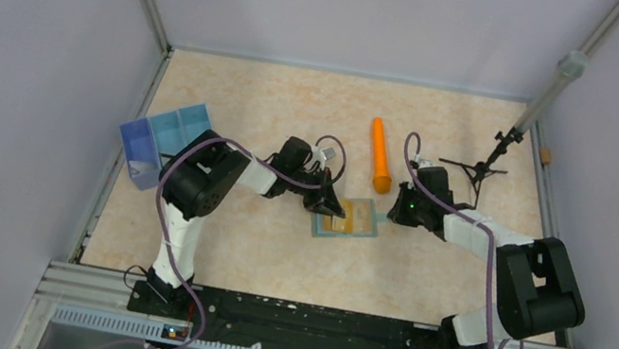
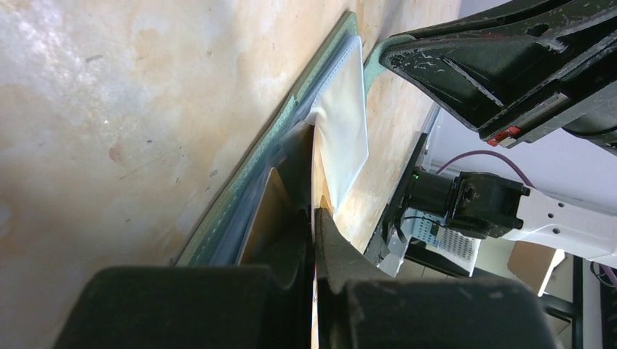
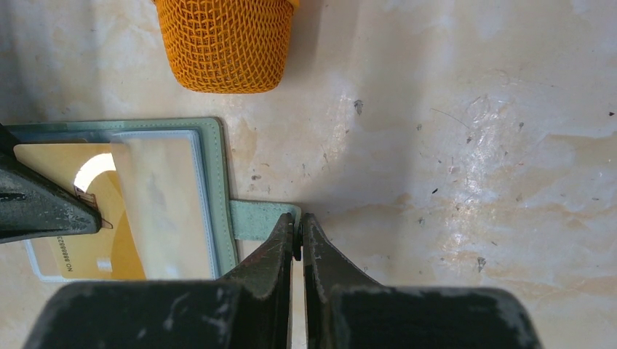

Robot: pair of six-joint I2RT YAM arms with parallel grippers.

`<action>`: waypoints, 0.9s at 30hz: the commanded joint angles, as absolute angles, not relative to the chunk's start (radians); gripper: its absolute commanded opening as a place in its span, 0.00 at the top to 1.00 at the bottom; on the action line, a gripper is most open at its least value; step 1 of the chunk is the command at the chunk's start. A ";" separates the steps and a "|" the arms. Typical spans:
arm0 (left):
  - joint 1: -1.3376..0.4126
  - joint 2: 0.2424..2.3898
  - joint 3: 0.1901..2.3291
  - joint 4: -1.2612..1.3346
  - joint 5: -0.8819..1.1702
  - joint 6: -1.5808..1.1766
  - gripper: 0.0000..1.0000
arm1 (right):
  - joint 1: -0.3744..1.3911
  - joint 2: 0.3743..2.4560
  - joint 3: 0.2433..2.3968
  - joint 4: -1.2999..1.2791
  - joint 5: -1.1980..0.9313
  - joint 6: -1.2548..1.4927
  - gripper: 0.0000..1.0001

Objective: Put the credit cards into the card holder
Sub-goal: Insert the credit card into the card holder.

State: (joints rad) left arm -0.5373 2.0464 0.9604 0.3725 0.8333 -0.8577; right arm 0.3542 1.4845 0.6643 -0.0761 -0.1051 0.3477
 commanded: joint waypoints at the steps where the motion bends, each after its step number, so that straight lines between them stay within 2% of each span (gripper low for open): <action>1: -0.530 2.042 0.923 0.414 0.694 -0.830 1.00 | 0.346 1.493 0.696 -0.119 -0.086 0.330 1.00; 13: -0.528 2.017 0.961 0.314 0.679 -0.732 1.00 | 0.347 1.488 0.697 -0.127 -0.090 0.329 1.00; 27: -0.549 2.003 0.865 0.548 0.655 -0.844 1.00 | 0.346 1.478 0.695 -0.131 -0.092 0.328 1.00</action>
State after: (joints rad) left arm -0.5446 2.0239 0.9020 0.4763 0.7971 -0.8509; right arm 0.3542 1.4841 0.6704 -0.0921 -0.1055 0.3412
